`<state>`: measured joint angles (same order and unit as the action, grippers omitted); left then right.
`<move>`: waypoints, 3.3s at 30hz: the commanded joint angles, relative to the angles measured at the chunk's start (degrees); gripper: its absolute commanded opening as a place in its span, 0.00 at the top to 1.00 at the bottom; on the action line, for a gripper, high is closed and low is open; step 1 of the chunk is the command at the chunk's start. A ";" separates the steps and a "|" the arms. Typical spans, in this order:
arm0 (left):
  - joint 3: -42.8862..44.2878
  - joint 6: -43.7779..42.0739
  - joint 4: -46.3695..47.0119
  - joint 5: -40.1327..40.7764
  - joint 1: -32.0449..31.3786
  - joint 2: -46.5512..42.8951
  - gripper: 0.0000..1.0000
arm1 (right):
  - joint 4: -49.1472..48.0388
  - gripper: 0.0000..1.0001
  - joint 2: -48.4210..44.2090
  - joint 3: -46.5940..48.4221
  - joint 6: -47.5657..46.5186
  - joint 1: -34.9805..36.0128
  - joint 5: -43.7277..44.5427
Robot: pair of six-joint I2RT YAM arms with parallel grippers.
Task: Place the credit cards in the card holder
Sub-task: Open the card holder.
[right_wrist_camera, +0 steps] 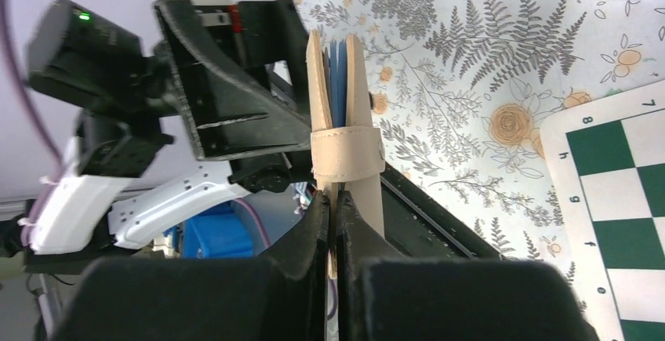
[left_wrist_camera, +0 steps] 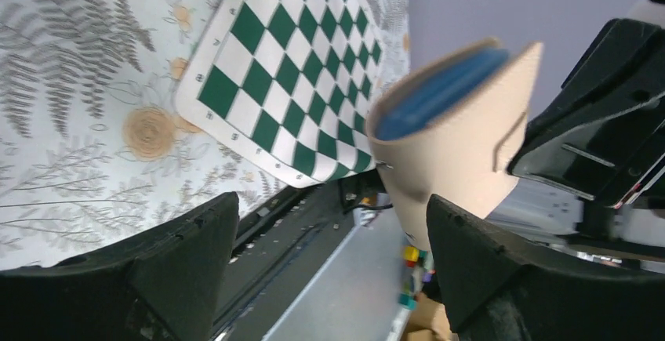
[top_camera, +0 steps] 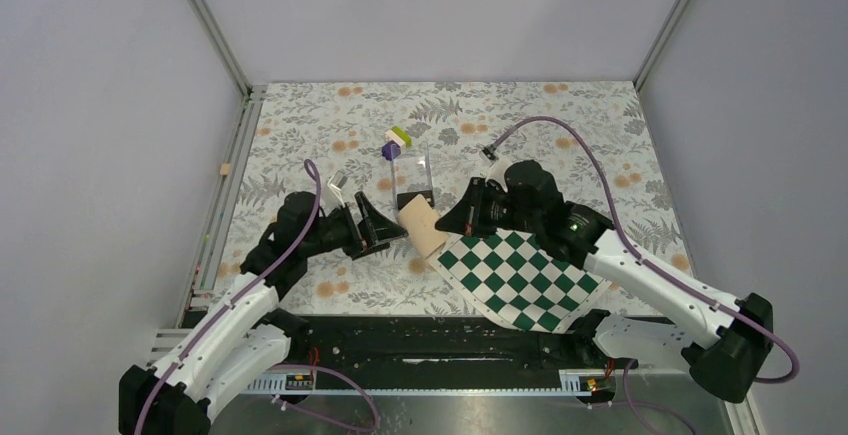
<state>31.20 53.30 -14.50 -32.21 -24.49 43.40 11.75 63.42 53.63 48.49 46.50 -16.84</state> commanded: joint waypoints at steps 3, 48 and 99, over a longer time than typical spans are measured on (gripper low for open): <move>-4.42 15.45 27.89 -6.35 -1.71 1.96 0.12 | -0.38 1.00 -2.95 0.09 3.70 0.42 2.08; -6.59 18.31 52.16 -19.67 -9.43 -2.12 1.00 | -51.08 0.08 1.44 -11.47 30.55 -3.67 -36.41; 39.27 -22.15 -21.75 61.12 -56.01 25.88 0.01 | 23.77 1.00 5.35 17.40 5.87 -3.88 -0.08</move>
<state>66.41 32.08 -36.77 20.32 -78.41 66.06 35.73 67.85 67.22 53.30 42.81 -18.87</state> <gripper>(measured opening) 0.985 0.242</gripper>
